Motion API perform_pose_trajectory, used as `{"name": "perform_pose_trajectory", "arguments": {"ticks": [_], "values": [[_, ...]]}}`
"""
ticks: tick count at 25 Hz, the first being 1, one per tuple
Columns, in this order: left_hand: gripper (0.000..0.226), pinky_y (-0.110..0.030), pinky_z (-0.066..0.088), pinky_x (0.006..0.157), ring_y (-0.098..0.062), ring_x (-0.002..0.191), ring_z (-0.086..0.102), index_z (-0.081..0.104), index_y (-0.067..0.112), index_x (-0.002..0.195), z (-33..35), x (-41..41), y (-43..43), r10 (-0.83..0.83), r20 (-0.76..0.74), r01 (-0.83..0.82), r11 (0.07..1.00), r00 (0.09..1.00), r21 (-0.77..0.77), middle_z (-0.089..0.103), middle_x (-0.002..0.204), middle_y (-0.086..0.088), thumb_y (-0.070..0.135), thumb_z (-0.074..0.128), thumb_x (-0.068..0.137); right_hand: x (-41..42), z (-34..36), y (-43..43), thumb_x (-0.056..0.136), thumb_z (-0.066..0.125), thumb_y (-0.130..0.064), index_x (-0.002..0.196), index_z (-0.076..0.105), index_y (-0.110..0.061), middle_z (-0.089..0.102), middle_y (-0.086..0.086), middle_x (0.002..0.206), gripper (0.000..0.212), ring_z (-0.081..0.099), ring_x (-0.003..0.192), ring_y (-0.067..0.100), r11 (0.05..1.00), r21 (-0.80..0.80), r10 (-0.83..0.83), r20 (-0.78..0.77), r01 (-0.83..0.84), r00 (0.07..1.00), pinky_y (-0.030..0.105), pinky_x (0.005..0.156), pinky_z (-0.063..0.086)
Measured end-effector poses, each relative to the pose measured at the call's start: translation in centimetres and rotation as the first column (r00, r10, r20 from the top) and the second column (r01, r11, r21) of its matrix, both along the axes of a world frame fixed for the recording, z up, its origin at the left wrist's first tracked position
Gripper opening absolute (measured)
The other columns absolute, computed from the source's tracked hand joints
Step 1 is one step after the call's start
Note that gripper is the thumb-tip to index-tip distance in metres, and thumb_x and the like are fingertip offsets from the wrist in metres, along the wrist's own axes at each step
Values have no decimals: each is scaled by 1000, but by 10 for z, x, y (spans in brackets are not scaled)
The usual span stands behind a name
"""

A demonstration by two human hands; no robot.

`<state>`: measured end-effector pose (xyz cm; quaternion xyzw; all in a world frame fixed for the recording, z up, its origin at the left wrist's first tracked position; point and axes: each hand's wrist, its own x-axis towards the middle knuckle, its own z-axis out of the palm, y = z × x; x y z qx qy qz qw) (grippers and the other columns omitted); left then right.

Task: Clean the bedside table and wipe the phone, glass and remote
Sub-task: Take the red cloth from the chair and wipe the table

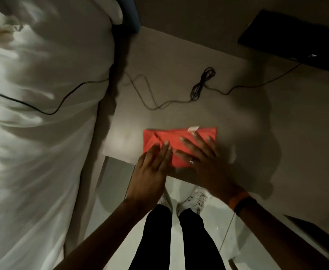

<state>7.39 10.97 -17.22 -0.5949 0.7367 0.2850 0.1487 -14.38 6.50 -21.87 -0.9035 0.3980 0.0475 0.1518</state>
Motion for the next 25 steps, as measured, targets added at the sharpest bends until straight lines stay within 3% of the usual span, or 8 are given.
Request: {"name": "perform_pose_trajectory", "arguments": {"ticks": [2, 4, 6, 11, 14, 17, 21, 25], "values": [[93, -46, -2, 121, -31, 156, -6, 3, 16, 162, -5, -15, -54, 15, -9, -15, 1000, 1000, -27, -4, 170, -6, 36, 62, 93, -8, -4, -46, 101, 35, -22, 159, 25, -34, 18, 2, 170, 60, 11, 158, 34, 996, -64, -63, 0, 63, 998, 58, 127, 13], [87, -44, -8, 122, -33, 156, -7, 0, 15, 162, -10, -30, -114, 45, -27, -47, 996, 999, -69, -6, 170, -7, 43, 52, 97, -12, -9, -99, 94, 28, -13, 158, 30, -33, 22, 3, 170, 67, 15, 157, 37, 985, -122, -125, -43, 119, 991, 59, 126, 16], [74, -47, 0, 125, -33, 157, 0, 6, 13, 162, -13, -45, -167, 41, 7, -40, 991, 999, -129, 2, 171, -8, 38, 39, 100, -16, -13, -149, 84, 24, -10, 155, 34, -35, 25, 1, 169, 76, 18, 156, 39, 973, -126, -207, -95, 195, 974, 61, 124, 17], [66, -47, 6, 124, -33, 156, 6, 13, 13, 161, -22, -72, -236, 1, 57, 9, 984, 998, -178, 10, 170, -6, 31, 37, 103, -28, -15, -199, 97, 35, -13, 152, 41, -36, 39, -1, 163, 60, 36, 149, 35, 916, -239, -344, -55, 322, 937, 52, 121, 26], [66, -50, 16, 121, -36, 154, 16, 23, 14, 159, -27, -73, -233, -24, 75, 40, 974, 997, -223, 21, 168, -7, 35, 36, 98, -34, -12, -189, 93, 33, -12, 153, 38, -32, 34, 2, 165, 63, 30, 151, 36, 916, -246, -344, -79, 316, 936, 54, 123, 22], [81, -49, 26, 113, -40, 148, 28, 34, 17, 156, -20, -91, -233, -169, 52, 177, 964, 984, -199, 29, 165, -8, 46, 23, 82, -59, -13, -172, 92, 43, -1, 156, 33, -31, 26, 4, 168, 71, 23, 154, 39, 895, -177, -430, -103, 408, 897, 58, 122, 26], [90, -49, 28, 111, -39, 146, 35, 27, 12, 159, -10, -112, -219, -195, 11, 194, 966, 981, -173, 23, 167, -8, 42, 2, 77, -82, -9, -154, 86, 43, 6, 159, 23, -34, 12, 4, 172, 86, 9, 157, 38, 884, -73, -467, -100, 461, 879, 63, 121, 26], [78, -49, 33, 107, -39, 145, 37, 32, 12, 157, -10, -104, -173, -186, -53, 172, 963, 981, -206, 24, 167, -7, 40, 16, 86, -79, -7, -113, 90, 41, -6, 158, 31, -36, 21, 4, 170, 75, 16, 157, 36, 878, -113, -468, -2, 465, 884, 59, 124, 20]]}}
